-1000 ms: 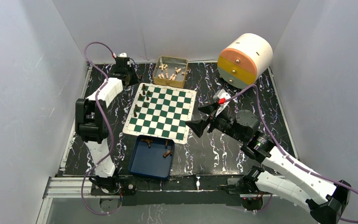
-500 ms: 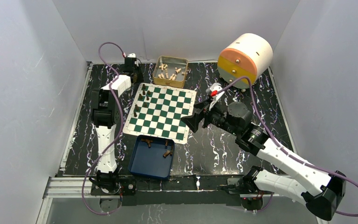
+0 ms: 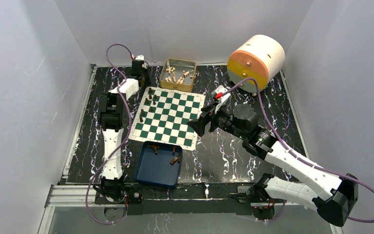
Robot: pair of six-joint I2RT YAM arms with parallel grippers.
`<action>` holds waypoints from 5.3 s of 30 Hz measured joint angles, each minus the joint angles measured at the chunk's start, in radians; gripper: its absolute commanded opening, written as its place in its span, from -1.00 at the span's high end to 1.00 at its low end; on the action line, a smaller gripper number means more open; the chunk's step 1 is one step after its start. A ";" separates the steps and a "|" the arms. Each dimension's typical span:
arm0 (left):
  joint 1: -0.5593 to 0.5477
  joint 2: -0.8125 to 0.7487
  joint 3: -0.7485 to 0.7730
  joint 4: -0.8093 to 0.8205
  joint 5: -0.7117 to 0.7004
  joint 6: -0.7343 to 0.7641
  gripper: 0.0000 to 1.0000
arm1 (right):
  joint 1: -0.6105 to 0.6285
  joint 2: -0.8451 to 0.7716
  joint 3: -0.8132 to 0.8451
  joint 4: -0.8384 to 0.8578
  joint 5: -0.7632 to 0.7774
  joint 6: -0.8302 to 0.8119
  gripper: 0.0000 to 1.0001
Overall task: Set up the chess pieces on the board
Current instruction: Pick up the chess piece at the center of the board, then place the chess piece on the chessboard.
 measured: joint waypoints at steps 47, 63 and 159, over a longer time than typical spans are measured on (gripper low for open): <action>-0.064 -0.841 -0.502 -0.575 0.639 -0.109 1.00 | 0.000 0.008 -0.074 0.042 -0.096 -0.379 -0.46; -0.273 -1.016 -0.672 -0.608 0.872 -0.137 1.00 | 0.000 0.314 0.039 0.039 -0.358 -0.845 -0.27; -0.275 -1.175 -0.737 -0.351 0.770 -0.391 0.43 | 0.066 0.293 0.030 0.244 -0.050 -0.192 0.70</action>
